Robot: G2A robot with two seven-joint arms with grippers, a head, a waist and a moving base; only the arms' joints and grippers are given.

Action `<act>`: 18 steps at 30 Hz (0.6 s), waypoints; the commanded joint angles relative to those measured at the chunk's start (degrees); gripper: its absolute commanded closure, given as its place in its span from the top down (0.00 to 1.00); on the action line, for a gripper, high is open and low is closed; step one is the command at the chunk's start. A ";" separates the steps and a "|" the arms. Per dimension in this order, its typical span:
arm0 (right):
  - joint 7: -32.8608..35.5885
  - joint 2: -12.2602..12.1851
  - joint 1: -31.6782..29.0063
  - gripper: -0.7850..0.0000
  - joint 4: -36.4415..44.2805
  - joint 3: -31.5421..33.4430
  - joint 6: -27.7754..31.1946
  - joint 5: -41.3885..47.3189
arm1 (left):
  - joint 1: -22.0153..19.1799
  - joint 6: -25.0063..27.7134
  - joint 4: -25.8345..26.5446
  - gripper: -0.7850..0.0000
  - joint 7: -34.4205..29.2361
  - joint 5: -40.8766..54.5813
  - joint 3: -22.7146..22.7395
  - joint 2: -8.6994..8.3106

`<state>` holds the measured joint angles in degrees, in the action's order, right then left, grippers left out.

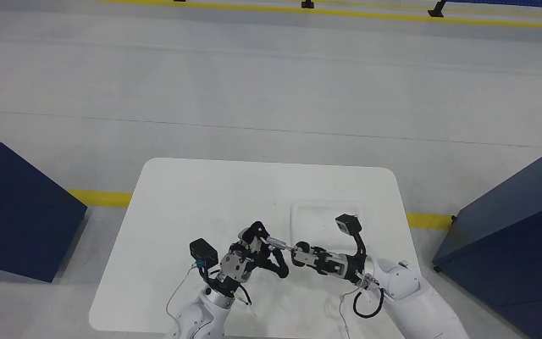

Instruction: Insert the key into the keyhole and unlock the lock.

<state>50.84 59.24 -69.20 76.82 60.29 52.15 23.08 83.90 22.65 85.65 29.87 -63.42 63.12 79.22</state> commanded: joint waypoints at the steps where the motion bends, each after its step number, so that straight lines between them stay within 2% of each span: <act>1: -0.18 0.02 0.00 0.11 -0.20 0.01 0.19 0.18 | 0.00 0.00 0.00 0.00 0.00 0.00 0.00 0.00; 4: -0.45 0.03 -0.08 0.00 -0.35 0.12 0.48 0.22 | 0.00 0.00 0.00 0.00 0.00 0.00 0.00 0.00; 18: -2.46 -0.04 -0.27 0.00 1.63 1.02 -1.72 -1.86 | 0.00 0.00 0.00 0.00 0.00 0.00 0.00 0.00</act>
<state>48.58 59.19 -69.43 78.17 61.26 50.77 21.47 83.90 22.65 85.65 29.87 -63.42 63.12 79.22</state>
